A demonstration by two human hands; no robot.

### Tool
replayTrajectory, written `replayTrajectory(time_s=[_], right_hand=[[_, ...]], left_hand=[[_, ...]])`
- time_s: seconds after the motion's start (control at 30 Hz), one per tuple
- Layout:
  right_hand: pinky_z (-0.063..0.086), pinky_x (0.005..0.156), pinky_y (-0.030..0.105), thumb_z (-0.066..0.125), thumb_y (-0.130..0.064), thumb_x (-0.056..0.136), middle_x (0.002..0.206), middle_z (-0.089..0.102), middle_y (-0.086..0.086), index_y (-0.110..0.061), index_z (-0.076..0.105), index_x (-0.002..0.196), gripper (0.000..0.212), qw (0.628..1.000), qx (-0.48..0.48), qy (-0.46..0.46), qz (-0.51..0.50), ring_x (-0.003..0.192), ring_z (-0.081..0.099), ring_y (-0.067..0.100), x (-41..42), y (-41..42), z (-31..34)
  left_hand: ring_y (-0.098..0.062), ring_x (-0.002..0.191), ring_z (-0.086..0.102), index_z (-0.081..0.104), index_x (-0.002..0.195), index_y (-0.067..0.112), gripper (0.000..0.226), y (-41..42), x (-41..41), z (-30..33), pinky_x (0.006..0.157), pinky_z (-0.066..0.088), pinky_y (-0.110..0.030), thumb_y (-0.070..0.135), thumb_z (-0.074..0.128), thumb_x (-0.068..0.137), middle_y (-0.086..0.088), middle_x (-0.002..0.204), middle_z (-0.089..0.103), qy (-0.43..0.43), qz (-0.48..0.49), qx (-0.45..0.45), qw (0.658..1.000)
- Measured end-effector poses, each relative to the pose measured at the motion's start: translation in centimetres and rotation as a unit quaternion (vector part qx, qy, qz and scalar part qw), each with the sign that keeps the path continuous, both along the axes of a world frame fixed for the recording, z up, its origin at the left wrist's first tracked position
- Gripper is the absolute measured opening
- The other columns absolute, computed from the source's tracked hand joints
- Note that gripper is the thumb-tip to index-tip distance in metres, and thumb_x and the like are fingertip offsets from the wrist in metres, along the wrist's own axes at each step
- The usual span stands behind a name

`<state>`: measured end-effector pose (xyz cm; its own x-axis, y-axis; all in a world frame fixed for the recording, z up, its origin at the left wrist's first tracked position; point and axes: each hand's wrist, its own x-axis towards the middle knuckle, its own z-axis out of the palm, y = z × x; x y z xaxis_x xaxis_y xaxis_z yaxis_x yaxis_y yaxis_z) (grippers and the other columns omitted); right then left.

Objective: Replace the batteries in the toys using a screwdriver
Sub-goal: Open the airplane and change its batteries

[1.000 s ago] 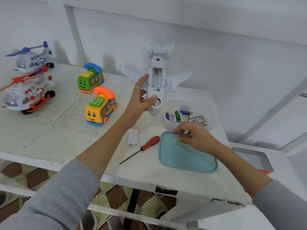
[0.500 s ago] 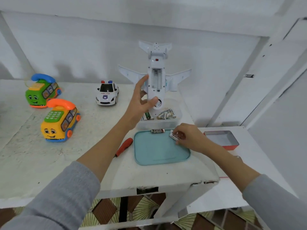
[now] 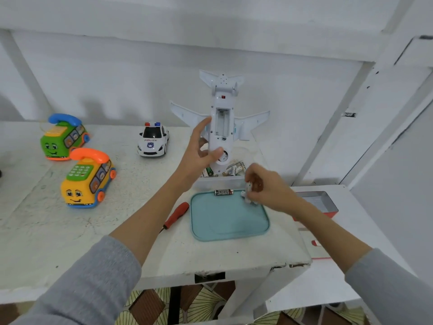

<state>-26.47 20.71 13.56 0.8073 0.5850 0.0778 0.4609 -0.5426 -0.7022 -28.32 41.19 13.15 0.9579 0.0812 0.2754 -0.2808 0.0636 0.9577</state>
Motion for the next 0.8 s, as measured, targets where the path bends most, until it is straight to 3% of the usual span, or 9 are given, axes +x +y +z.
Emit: replayTrajectory(time_s=[0.1,0.2,0.3,0.5,0.63,0.8], right_hand=[[0.047,0.053,0.021,0.063,0.014,0.072,0.08,0.059,0.01,-0.01,0.058,0.088,0.029,0.987,0.155,0.037,-0.032,0.057,0.057,0.019,0.7,0.8,3.9],[0.055,0.064,0.027,0.062,0.012,0.078,0.079,0.064,0.015,-0.001,0.058,0.093,0.019,0.958,0.279,0.051,-0.047,0.062,0.065,0.023,1.5,2.2,7.2],[0.057,0.073,0.025,0.051,0.007,0.089,0.087,0.066,0.018,0.004,0.058,0.102,0.015,0.939,0.331,0.078,-0.048,0.073,0.07,0.023,2.3,3.7,8.7],[0.053,0.067,0.014,0.059,0.005,0.085,0.086,0.068,0.018,0.001,0.065,0.094,0.012,0.968,0.238,-0.036,-0.066,0.068,0.069,0.011,3.3,5.9,8.5],[0.053,0.076,0.025,0.069,0.004,0.075,0.086,0.066,0.017,0.002,0.069,0.088,0.014,0.975,0.144,-0.161,-0.058,0.078,0.064,0.026,3.7,6.7,7.9],[0.043,0.066,0.013,0.073,0.004,0.07,0.081,0.065,0.015,0.003,0.07,0.08,0.01,0.968,0.119,-0.216,-0.039,0.071,0.057,0.019,3.7,7.0,7.0]], left_hand=[[-0.021,0.11,0.062,0.027,0.141,0.039,0.07,0.1,-0.1,0.2,0.079,0.055,-0.029,0.004,0.06,0.09,-0.013,0.136,0.048,-0.002,0.005,0.002,1.0],[-0.012,0.105,0.064,0.026,0.143,0.035,0.075,0.1,-0.3,0.2,0.081,0.056,-0.033,0.007,0.066,0.087,-0.012,0.136,0.049,-0.003,0.011,0.001,1.0],[-0.013,0.102,0.066,0.028,0.142,0.038,0.08,0.0,-0.5,0.3,0.081,0.055,-0.031,0.023,0.071,0.076,-0.014,0.133,0.05,-0.007,0.014,-0.003,1.0],[-0.03,0.106,0.064,0.036,0.131,0.055,0.077,-0.1,-0.6,-0.2,0.084,0.056,-0.038,0.039,0.074,0.067,-0.017,0.131,0.049,0.006,0.022,0.01,1.0],[-0.027,0.11,0.062,0.036,0.13,0.056,0.076,-0.1,-0.7,-0.2,0.086,0.056,-0.037,0.034,0.077,0.07,-0.011,0.134,0.048,0.007,0.032,0.016,0.999],[-0.025,0.113,0.059,0.035,0.133,0.052,0.076,-0.3,-0.9,0.2,0.092,0.053,-0.035,0.025,0.074,0.074,-0.003,0.135,0.047,-0.008,0.032,0.035,0.999]])
